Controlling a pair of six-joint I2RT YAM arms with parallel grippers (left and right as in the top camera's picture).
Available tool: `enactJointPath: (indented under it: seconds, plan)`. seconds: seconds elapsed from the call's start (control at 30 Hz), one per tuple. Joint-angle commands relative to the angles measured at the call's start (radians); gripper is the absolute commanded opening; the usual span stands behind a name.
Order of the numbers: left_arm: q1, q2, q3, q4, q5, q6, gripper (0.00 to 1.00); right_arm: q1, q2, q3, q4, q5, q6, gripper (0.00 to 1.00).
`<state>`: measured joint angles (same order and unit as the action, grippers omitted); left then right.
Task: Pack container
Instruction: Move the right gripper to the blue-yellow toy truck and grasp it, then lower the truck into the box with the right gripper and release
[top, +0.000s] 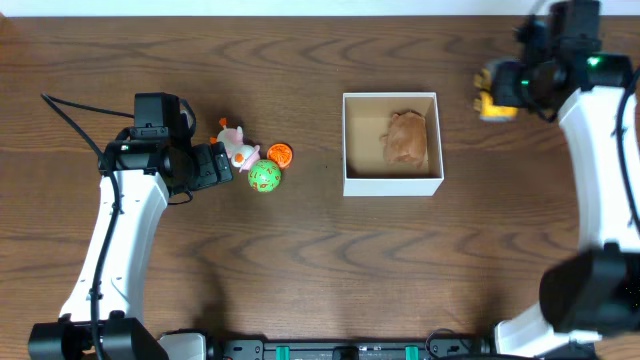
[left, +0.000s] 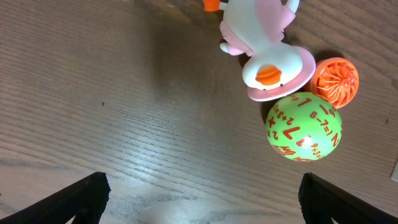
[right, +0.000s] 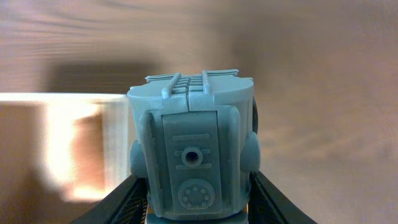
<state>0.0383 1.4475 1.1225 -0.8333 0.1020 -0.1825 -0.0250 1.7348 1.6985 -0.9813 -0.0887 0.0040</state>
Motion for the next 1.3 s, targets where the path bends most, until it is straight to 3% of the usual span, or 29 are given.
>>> enactJointPath:
  seconds: [0.0, 0.07, 0.13, 0.2, 0.4, 0.57, 0.83, 0.93, 1.07, 1.27]
  plan:
    - [0.005, 0.003, 0.013, -0.004, 0.003, 0.014, 0.98, 0.139, -0.086, 0.002, -0.002, -0.068, -0.163, 0.31]
    - [0.005, 0.003, 0.013, -0.004, 0.003, 0.014, 0.98, 0.235, -0.105, 0.002, -0.006, -0.073, -0.254, 0.32]
    - [0.005, 0.003, 0.013, -0.003, 0.003, 0.014, 0.98, 0.318, -0.101, 0.001, -0.011, -0.073, -0.336, 0.40]
    - [0.005, 0.003, 0.013, -0.004, 0.003, 0.014, 0.98, 0.388, -0.079, -0.001, -0.011, -0.073, -0.424, 0.38]
    - [0.005, 0.003, 0.013, -0.003, 0.003, 0.013, 0.98, 0.494, 0.049, -0.001, 0.001, 0.011, -0.739, 0.19]
    - [0.005, 0.003, 0.013, -0.004, 0.003, 0.013, 0.98, 0.488, 0.166, -0.001, 0.010, 0.143, -0.816, 0.05]
    - [0.005, 0.003, 0.013, -0.004, 0.003, 0.013, 0.98, 0.437, 0.284, -0.001, 0.093, 0.147, -0.862, 0.01]
    - [0.005, 0.003, 0.013, -0.003, 0.002, 0.013, 0.98, 0.426, 0.317, -0.001, 0.148, 0.137, -0.885, 0.04]
    - [0.005, 0.003, 0.013, -0.004, 0.003, 0.014, 0.98, 0.424, 0.351, -0.001, 0.189, 0.101, -0.909, 0.20]
    - [0.005, 0.003, 0.013, -0.004, 0.003, 0.014, 0.98, 0.453, 0.346, 0.000, 0.186, 0.128, -0.924, 0.30]
